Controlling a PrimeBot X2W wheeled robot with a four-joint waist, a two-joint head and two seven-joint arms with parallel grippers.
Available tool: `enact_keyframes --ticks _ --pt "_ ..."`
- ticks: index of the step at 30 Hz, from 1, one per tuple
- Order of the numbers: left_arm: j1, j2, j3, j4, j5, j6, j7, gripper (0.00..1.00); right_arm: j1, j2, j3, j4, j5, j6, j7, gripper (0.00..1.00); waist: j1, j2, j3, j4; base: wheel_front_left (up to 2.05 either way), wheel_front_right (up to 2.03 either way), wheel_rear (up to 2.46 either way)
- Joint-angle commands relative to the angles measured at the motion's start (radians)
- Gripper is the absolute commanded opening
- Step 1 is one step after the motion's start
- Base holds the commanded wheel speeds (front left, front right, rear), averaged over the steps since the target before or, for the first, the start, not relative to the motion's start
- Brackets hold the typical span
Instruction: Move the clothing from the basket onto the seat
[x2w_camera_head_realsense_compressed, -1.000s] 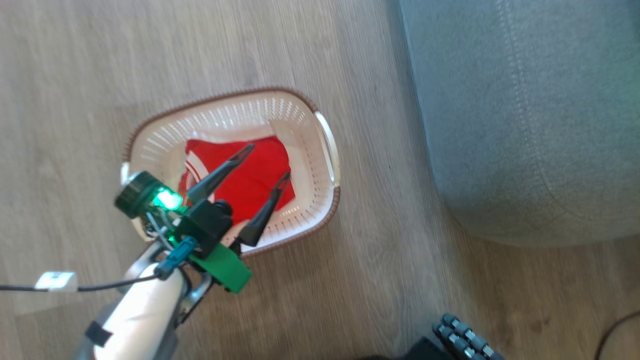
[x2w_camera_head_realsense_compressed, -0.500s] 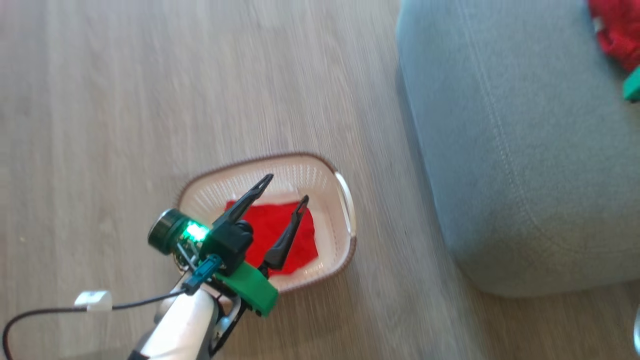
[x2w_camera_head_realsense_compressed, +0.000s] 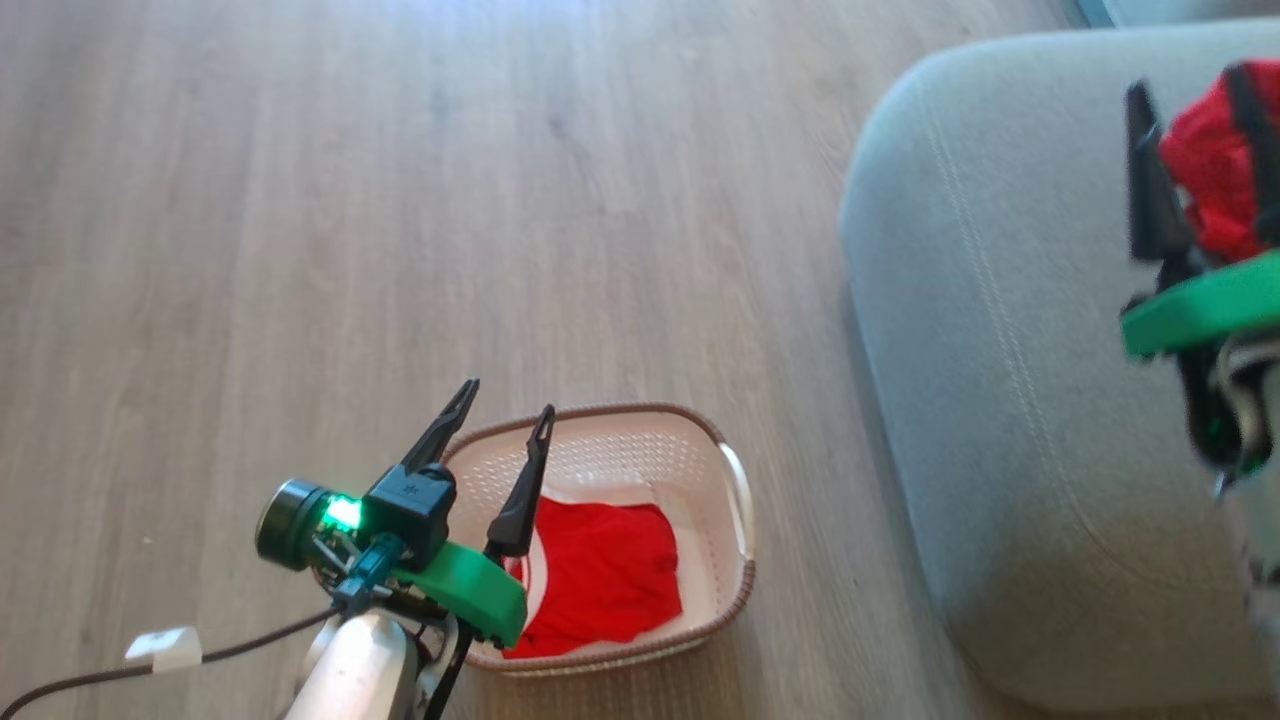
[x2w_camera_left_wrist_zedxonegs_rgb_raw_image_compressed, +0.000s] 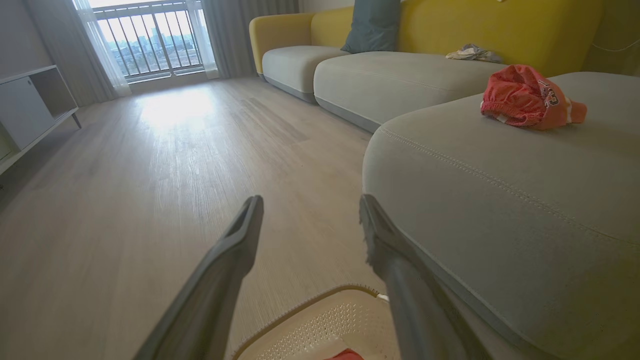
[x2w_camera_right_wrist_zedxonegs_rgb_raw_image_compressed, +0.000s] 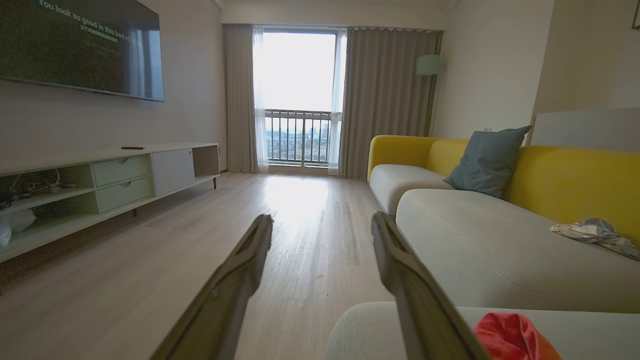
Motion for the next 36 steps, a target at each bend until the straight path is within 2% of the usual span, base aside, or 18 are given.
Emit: enact_keyframes --ticks 1,6,9,15,19,22,28,36 --pt "-0.017 -0.005 0.043 -0.027 0.005 0.015 -0.005 1.0 0.034 -0.024 0.025 -0.057 0.018 0.0 -0.009 1.0 0.0001 -0.0001 -0.031 0.035 0.0 0.0 0.0" --pt "-0.001 -0.014 0.075 -0.023 0.013 0.058 -0.005 1.0 0.158 -0.01 0.065 -0.16 0.054 0.0 -0.009 1.0 0.0001 -0.0001 -0.059 0.074 0.0 0.0 0.0" --pt "0.008 -0.018 0.111 -0.031 0.019 0.11 -0.005 1.0 0.225 0.018 0.074 -0.211 0.055 0.0 -0.009 1.0 0.0001 -0.0001 -0.063 0.093 0.0 0.0 0.0" --pt "0.023 -0.024 0.131 -0.04 0.017 0.166 -0.005 1.0 0.351 0.113 0.051 -0.278 0.003 0.0 -0.009 1.0 0.0001 -0.0001 -0.067 0.122 0.0 0.0 0.0" --pt "0.03 -0.025 0.138 -0.031 0.012 0.174 -0.005 1.0 0.424 0.169 0.046 -0.262 -0.018 0.0 -0.009 1.0 0.0001 -0.0001 -0.068 0.134 0.0 0.0 0.0" --pt "0.04 -0.026 0.139 -0.023 0.01 0.177 -0.005 1.0 0.469 0.22 -0.007 -0.218 -0.015 0.0 -0.009 1.0 0.0001 -0.0001 -0.071 0.141 0.0 0.0 0.0" --pt "0.062 -0.027 0.127 0.006 0.013 0.165 -0.005 1.0 0.504 0.259 -0.039 -0.117 -0.066 0.0 -0.009 1.0 0.0001 -0.0001 -0.07 0.143 0.0 0.0 0.0" --pt "0.062 -0.027 0.117 0.023 0.013 0.16 -0.005 1.0 0.491 0.281 -0.057 -0.099 -0.096 0.0 -0.009 1.0 0.0001 -0.0001 -0.066 0.14 0.0 0.0 0.0"
